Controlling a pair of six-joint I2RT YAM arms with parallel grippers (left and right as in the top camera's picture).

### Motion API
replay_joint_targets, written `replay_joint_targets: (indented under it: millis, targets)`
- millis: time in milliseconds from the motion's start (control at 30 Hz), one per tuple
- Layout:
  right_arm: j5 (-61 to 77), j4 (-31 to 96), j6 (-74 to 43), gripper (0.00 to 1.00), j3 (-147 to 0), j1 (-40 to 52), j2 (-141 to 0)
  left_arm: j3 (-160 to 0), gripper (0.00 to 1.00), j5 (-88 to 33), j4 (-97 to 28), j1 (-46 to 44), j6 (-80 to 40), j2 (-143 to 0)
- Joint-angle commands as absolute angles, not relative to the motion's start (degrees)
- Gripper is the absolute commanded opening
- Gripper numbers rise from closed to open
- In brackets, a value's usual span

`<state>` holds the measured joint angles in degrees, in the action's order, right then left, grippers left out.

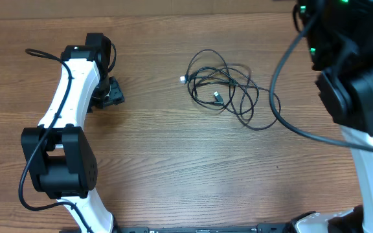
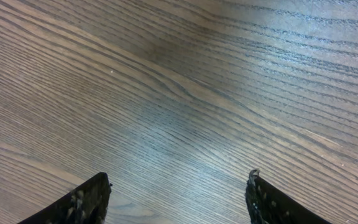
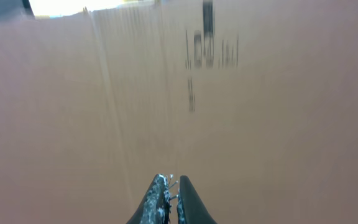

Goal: Untangle cables

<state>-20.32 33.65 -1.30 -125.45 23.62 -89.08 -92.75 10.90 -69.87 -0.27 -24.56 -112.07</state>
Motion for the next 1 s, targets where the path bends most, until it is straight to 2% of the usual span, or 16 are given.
replay_joint_targets:
  millis: [0,67,267,400,533,767,967]
  targets:
    - [-21.5,33.6,-1.4,0.04,-126.1,23.4,-89.1,-93.4,0.7,10.4,-69.8,-0.6,-25.7,-110.9]
    - [-22.3,36.6,-1.4,0.06,-126.1,23.4,-89.3,-93.4,0.7,10.4,-69.8,-0.6,-25.7,-110.9]
    - [-22.3,57.4,-1.8,0.37,-126.0,21.8,-90.8,-93.4,0.7,10.5,-69.8,-0.6,-25.7,-110.9]
    - [-22.0,70.4,-9.0,0.59,-126.0,19.2,-93.7,-93.4,0.7,10.4,-69.7,-0.6,-25.8,-110.9]
    - [-12.8,77.5,-11.1,0.77,-126.0,15.1,-98.0,-93.4,0.7,10.4,-69.6,-0.6,-25.8,-110.9]
    - [4.3,83.7,-11.1,0.83,-125.7,10.2,-106.6,-93.4,0.7,10.4,-69.6,-0.6,-25.8,-110.9]
    - [6.7,83.0,-15.0,0.86,-120.4,10.2,-110.5,-93.4,0.7,10.4,-69.3,-0.6,-25.8,-110.9]
